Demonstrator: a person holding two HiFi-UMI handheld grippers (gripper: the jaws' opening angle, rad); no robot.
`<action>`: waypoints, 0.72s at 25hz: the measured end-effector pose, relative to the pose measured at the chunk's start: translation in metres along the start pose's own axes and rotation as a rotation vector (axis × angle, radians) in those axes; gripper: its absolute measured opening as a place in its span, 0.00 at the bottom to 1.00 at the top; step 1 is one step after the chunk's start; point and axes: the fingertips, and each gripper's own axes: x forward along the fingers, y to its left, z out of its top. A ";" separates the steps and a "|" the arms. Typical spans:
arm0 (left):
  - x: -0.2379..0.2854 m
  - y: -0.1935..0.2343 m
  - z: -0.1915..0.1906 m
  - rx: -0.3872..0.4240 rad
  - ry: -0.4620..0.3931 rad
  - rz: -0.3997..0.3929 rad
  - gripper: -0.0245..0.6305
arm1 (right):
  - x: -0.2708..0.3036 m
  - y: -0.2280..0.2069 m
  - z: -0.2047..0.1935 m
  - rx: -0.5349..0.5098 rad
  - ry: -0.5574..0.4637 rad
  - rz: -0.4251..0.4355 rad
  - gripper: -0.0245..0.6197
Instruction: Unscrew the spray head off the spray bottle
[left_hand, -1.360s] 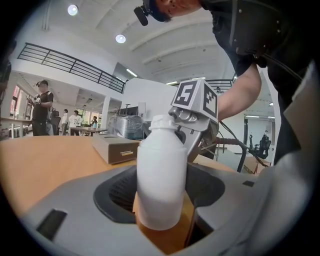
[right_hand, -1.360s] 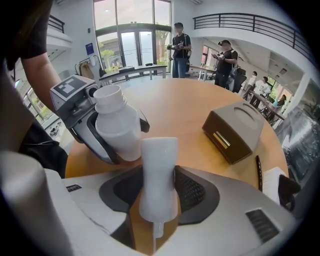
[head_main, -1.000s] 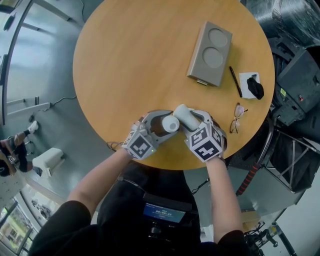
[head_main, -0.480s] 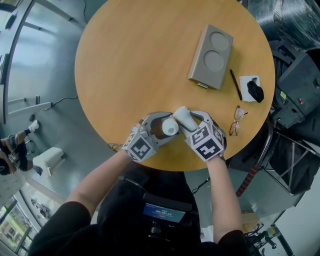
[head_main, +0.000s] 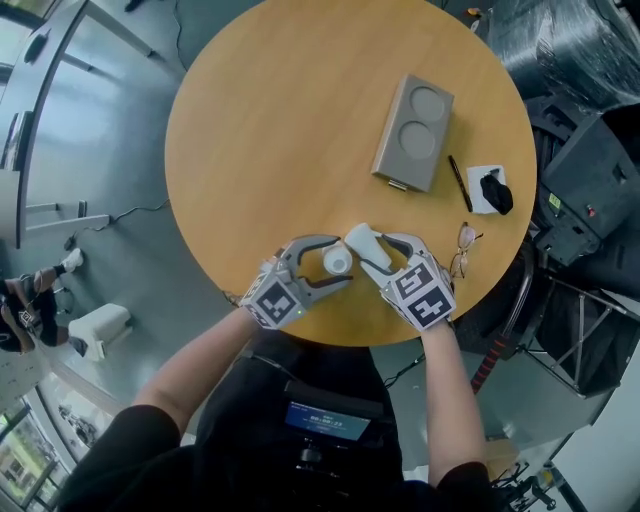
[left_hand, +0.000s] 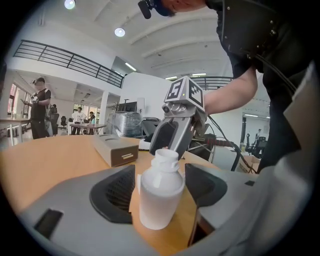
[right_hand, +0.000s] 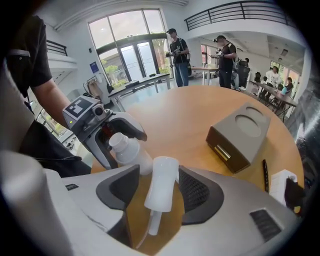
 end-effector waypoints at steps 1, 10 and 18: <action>-0.002 -0.001 0.003 0.005 0.006 0.005 0.57 | -0.006 0.002 0.002 0.000 -0.015 0.001 0.44; -0.034 -0.023 0.087 0.037 -0.051 -0.021 0.57 | -0.086 0.037 0.055 0.046 -0.319 0.078 0.44; -0.073 -0.025 0.154 -0.031 -0.071 0.018 0.55 | -0.171 0.061 0.092 0.043 -0.571 0.031 0.36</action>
